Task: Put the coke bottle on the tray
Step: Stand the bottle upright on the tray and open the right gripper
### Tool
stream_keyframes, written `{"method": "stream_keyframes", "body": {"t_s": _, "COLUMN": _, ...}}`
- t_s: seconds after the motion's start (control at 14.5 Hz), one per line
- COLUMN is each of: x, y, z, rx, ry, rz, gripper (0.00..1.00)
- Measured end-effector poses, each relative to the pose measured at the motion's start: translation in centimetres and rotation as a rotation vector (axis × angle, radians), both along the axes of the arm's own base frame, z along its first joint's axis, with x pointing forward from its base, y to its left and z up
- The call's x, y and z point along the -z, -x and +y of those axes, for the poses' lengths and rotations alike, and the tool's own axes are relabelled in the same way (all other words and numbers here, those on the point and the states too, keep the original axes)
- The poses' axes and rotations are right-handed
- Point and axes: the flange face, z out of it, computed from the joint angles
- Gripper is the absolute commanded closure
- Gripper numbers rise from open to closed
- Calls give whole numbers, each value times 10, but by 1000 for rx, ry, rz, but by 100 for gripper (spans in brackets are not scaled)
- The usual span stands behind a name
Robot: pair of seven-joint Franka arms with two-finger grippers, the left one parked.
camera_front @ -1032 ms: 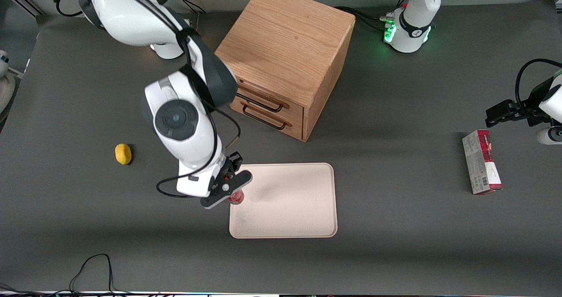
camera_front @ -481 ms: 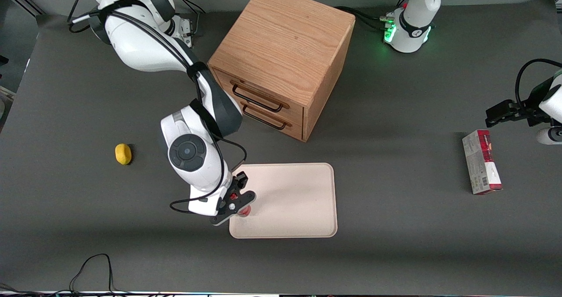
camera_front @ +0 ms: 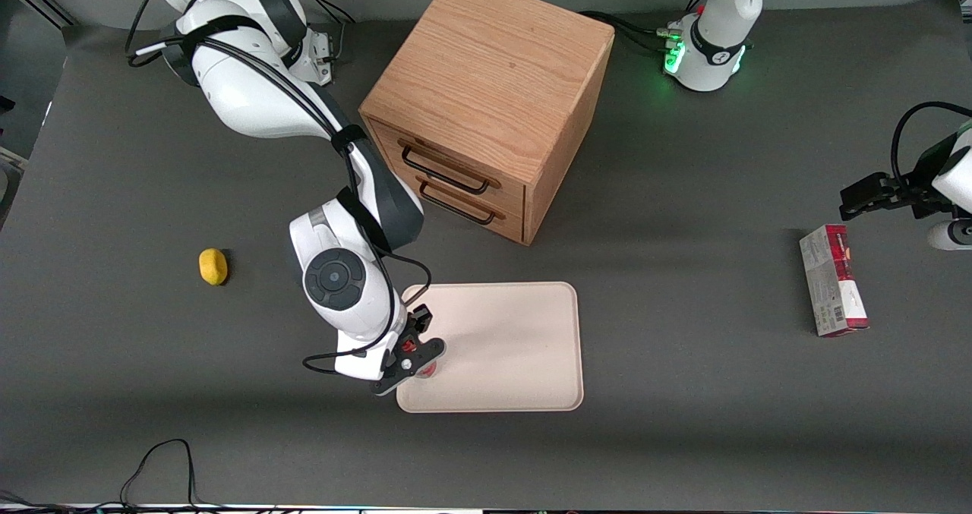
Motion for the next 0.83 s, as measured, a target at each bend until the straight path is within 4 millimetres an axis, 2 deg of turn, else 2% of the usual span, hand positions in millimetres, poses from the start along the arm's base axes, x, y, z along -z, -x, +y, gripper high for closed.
{"method": "stream_keyframes", "body": {"t_s": 0.34, "x": 2, "y": 2, "z": -1, "rx": 1, "ry": 6, "rz": 15, "gripper": 100}}
{"method": "stream_keyframes", "body": {"t_s": 0.41, "x": 2, "y": 2, "z": -1, "rx": 1, "ry": 6, "rz": 17, "gripper": 73}}
{"method": "stream_keyframes", "body": {"t_s": 0.48, "x": 2, "y": 2, "z": -1, "rx": 1, "ry": 7, "rz": 18, "gripper": 38}}
{"method": "stream_keyframes", "body": {"t_s": 0.55, "x": 3, "y": 2, "z": -1, "rx": 1, "ry": 7, "rz": 18, "gripper": 29}}
{"method": "stream_keyframes", "body": {"t_s": 0.62, "x": 3, "y": 2, "z": -1, "rx": 1, "ry": 6, "rz": 19, "gripper": 0}}
{"method": "stream_keyframes", "body": {"t_s": 0.83, "x": 2, "y": 1, "z": -2, "rx": 3, "ry": 5, "rz": 17, "gripper": 0}}
